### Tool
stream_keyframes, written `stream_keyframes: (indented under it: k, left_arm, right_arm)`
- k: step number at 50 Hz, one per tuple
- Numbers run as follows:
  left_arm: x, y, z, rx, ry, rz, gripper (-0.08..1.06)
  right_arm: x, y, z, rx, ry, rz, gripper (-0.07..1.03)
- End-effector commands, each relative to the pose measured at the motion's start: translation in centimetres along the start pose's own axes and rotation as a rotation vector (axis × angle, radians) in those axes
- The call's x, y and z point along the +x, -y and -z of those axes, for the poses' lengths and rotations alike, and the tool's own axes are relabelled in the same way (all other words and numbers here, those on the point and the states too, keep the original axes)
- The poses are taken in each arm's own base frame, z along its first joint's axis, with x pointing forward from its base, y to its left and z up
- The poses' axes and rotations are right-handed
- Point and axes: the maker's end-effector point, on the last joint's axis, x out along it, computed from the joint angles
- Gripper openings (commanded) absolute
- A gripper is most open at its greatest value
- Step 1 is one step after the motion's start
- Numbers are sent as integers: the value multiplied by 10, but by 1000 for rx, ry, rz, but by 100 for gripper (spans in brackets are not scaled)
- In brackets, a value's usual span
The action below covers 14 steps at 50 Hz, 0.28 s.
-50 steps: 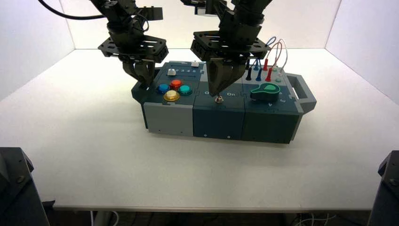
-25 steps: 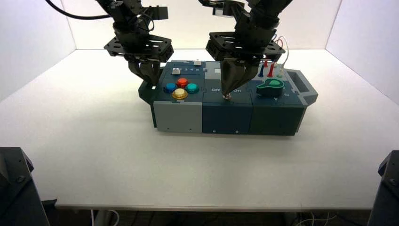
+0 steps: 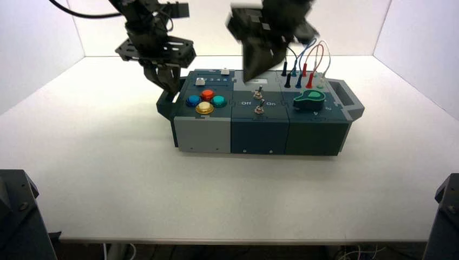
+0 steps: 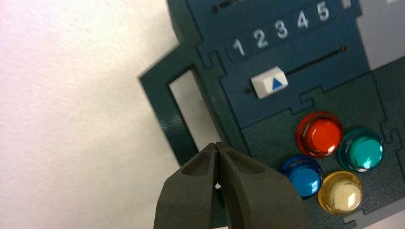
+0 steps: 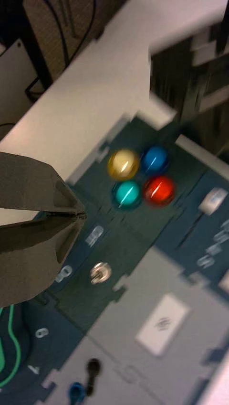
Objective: Flip the bottom switch on with the right gripper.
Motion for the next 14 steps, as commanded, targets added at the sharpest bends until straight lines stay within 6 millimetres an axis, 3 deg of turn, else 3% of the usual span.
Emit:
stream_keyframes:
  k: [1,14]
  left_arm:
    - [-15,-1,-13,1,58,-2,-3]
    - [-14,-1,-12,2,61,-3,-3]
  right_arm:
    - [-27,-13,-27,-27,92,-24,-2]
    - [-34,-17,-39,-50,110,-29,-2]
